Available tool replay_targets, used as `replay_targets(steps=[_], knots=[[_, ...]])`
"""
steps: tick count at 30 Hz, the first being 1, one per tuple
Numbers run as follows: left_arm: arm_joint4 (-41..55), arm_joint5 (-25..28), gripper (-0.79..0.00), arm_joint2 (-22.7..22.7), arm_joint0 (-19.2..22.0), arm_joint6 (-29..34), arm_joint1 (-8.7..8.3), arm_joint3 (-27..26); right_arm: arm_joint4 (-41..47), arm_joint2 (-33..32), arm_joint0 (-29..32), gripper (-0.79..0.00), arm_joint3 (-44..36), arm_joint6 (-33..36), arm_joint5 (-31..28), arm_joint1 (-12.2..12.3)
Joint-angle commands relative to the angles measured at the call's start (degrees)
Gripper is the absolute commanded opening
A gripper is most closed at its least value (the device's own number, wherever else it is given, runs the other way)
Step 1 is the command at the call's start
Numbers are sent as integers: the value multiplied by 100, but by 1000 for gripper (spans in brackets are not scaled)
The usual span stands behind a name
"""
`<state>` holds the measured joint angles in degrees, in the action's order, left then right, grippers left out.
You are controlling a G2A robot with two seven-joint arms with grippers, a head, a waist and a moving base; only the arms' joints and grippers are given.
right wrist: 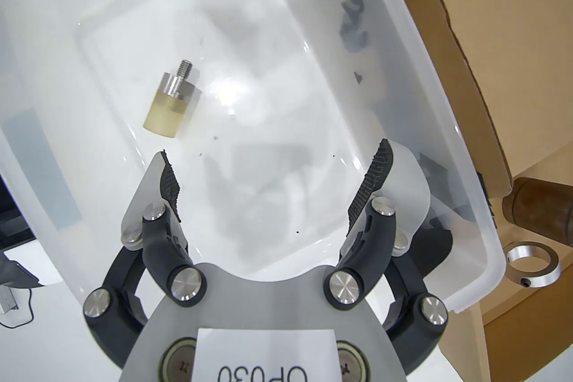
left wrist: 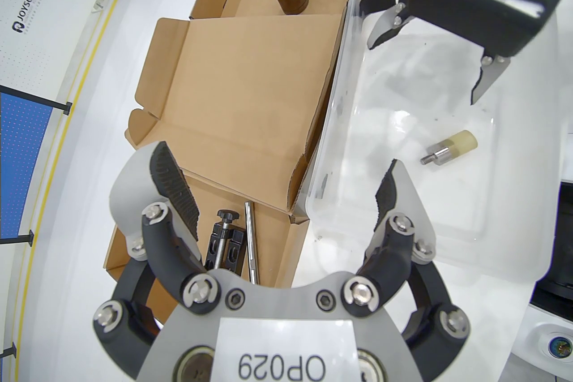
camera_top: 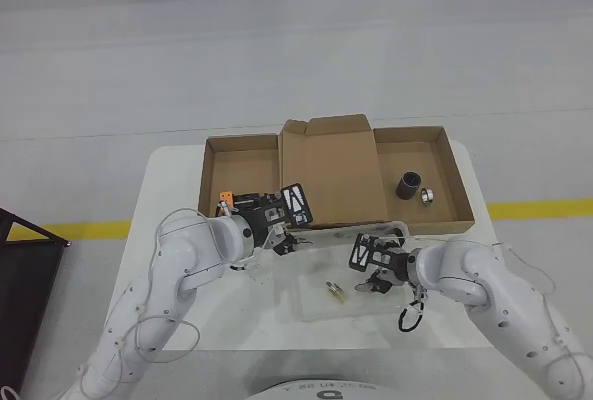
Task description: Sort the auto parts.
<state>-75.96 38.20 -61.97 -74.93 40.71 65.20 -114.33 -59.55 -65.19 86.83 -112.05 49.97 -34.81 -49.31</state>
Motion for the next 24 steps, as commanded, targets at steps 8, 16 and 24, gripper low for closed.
replay_targets(steps=[8,16,24], knots=[[0,0,0,0,0,0,0,0,-448,194,182,-71,-305,-106,107,-1],[0,0,0,0,0,0,0,0,-669,610,-25,-92,-225,-18,252,-82],[0,0,0,0,0,0,0,0,-743,901,-253,-105,-28,27,381,-161]])
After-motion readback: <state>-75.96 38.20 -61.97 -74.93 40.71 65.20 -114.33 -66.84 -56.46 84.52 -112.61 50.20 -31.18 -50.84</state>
